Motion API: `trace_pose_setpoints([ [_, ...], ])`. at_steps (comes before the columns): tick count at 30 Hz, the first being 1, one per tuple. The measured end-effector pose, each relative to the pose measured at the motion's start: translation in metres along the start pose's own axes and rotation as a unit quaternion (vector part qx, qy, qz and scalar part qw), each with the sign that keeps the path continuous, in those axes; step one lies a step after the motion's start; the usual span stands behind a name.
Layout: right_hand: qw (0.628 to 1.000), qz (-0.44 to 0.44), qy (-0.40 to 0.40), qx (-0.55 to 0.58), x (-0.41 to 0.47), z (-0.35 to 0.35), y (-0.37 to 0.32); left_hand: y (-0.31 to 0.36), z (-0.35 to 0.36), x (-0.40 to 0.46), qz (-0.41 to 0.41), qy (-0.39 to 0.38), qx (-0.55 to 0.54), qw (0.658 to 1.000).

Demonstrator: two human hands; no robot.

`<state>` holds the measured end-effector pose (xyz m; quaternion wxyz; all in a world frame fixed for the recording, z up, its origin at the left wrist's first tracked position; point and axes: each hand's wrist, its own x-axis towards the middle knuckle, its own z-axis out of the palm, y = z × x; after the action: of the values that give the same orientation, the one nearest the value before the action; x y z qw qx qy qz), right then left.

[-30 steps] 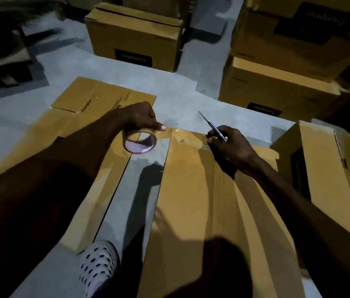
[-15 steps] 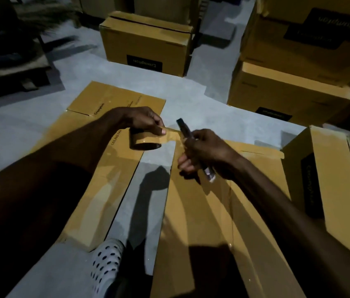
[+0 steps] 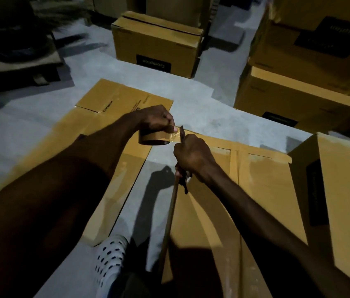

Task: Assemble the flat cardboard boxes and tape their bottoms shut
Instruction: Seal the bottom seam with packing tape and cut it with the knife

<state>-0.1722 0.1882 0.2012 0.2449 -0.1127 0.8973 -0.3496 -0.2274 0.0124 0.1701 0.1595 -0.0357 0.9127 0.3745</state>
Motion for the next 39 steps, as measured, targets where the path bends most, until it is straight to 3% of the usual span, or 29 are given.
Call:
trace_pose_setpoints([
  [9,0.996,0.02,-0.055,-0.071,0.003,0.013,0.0,-0.041,-0.04,-0.043,-0.035,0.083,-0.048,0.995],
  [13,0.996,0.022,-0.075,0.051,-0.017,0.015,0.011,-0.059,-0.033,-0.072,-0.046,0.115,-0.151,0.981],
  [17,0.987,0.002,-0.027,0.157,-0.04,0.015,0.001,-0.061,-0.01,-0.111,-0.035,0.176,-0.32,0.93],
  [20,0.986,-0.058,0.023,0.157,-0.053,0.016,-0.019,-0.048,0.004,-0.151,-0.025,0.187,-0.371,0.909],
  [23,0.982,-0.139,0.058,0.117,-0.078,0.015,-0.05,-0.025,0.001,-0.196,-0.012,0.19,-0.363,0.912],
  [30,0.966,-0.251,0.05,0.039,-0.145,0.035,-0.117,0.018,-0.04,-0.315,-0.009,0.211,-0.379,0.901],
  [34,0.947,-0.294,0.124,-0.038,-0.198,0.066,-0.161,0.025,-0.057,-0.395,-0.09,0.288,-0.427,0.852],
  [39,0.902,-0.398,0.141,-0.089,-0.278,0.124,-0.203,-0.002,-0.066,-0.493,-0.188,0.332,-0.48,0.79],
])
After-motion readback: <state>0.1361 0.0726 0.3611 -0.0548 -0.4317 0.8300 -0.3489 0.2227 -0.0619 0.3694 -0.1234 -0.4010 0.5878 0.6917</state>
